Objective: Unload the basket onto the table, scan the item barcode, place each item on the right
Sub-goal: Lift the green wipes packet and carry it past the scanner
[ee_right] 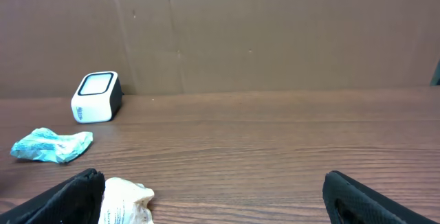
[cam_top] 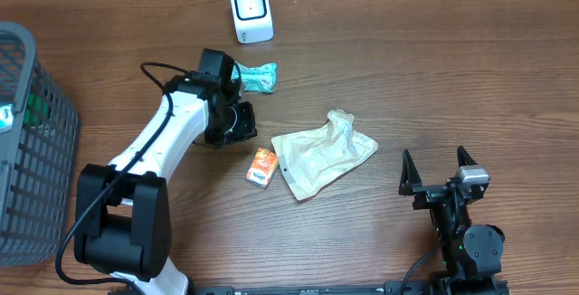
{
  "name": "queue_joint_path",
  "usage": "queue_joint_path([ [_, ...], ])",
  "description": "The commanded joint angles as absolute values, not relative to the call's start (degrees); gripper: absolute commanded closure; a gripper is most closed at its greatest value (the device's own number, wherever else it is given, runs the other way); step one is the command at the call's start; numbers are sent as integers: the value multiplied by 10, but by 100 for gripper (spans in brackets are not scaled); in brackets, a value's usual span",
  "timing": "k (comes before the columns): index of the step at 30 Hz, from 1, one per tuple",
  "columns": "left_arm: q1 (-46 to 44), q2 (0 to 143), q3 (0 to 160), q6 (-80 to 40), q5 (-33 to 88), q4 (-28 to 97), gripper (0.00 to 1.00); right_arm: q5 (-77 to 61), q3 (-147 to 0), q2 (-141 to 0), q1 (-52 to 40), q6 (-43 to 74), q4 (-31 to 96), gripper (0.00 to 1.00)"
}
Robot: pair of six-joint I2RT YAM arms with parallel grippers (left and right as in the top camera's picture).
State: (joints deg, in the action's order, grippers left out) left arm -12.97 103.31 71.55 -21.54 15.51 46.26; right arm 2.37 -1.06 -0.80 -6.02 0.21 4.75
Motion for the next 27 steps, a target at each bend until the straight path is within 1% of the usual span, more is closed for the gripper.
queue_joint_path([
  [1,-131,1026,721,-220,162,435,87,29,-5,-4,-59,1,45,0],
  [4,-131,1026,722,-212,131,362,76,29,-5,-4,-59,1,45,0],
  [6,-133,1029,721,-199,87,301,61,29,-5,-4,-59,1,45,0],
  [8,-139,1037,721,-185,43,243,43,29,-5,-4,-59,1,45,0],
  [10,-143,1053,721,-172,13,187,34,29,-5,-4,-59,1,45,0],
  [12,-152,1079,721,-138,1,131,34,29,-5,-4,-59,1,45,0],
  [16,-162,1143,721,-93,-6,38,41,29,-5,-4,-59,1,45,0],
  [18,-162,1172,721,-90,-6,1,43,29,-5,-4,-59,1,45,0],
  [21,-160,1197,721,-90,-17,-29,49,29,-5,-4,-59,1,45,0],
  [24,-160,1203,721,-90,-63,-38,48,29,-5,-4,-59,1,45,0],
  [27,-164,1203,721,-90,-79,-34,48,29,-5,-4,-59,1,45,0],
])
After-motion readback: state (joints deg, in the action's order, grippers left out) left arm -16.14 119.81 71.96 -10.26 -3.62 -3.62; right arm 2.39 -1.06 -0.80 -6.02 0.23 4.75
